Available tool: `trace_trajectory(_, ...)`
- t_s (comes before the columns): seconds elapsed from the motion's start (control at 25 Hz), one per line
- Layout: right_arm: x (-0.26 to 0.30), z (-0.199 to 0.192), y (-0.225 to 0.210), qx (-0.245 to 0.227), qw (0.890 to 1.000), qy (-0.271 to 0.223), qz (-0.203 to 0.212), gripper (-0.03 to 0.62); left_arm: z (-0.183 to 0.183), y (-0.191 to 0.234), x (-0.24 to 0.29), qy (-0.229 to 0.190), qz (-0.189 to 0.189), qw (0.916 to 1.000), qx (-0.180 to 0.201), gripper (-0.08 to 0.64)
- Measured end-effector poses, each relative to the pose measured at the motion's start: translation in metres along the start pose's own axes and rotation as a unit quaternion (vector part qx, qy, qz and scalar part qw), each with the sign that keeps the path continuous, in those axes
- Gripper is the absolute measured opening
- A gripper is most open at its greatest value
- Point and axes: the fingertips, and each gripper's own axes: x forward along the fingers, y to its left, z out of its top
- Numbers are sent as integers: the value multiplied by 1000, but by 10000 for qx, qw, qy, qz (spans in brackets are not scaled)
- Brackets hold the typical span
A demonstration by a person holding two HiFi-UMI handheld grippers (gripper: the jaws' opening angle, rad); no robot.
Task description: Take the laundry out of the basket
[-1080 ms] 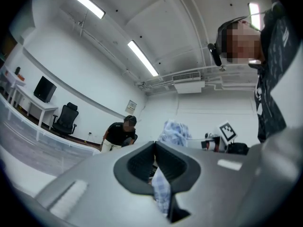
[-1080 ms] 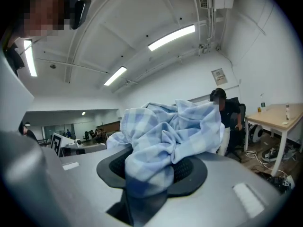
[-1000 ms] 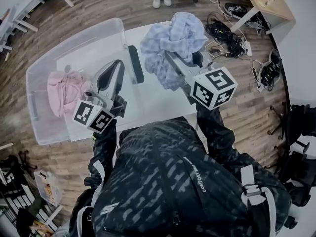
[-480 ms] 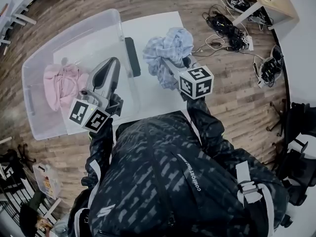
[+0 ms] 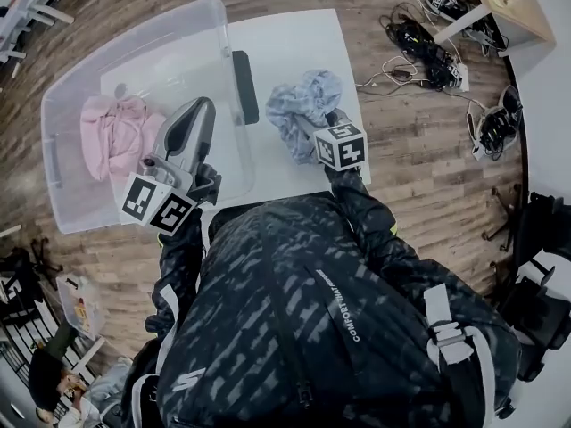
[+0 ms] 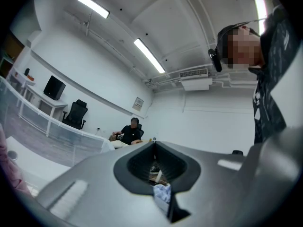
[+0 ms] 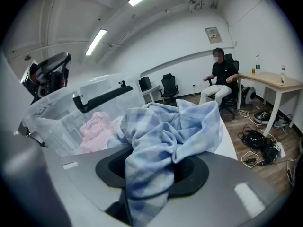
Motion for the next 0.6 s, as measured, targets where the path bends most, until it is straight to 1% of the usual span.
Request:
trace_trajectory(0.24,9,-28,2,-13,9994,345,47,189,3,-4,-7,-24,61,10000,20,5)
trace_trajectory(0.44,18,-51,-1,-11,9981,620,44,207,4,-11,-11,-40,34,10000,57,5)
trace_trajectory(0.6,25,-58,0,36,9974,723,56,216,6,-8,-16,-44,78,9999,85,5)
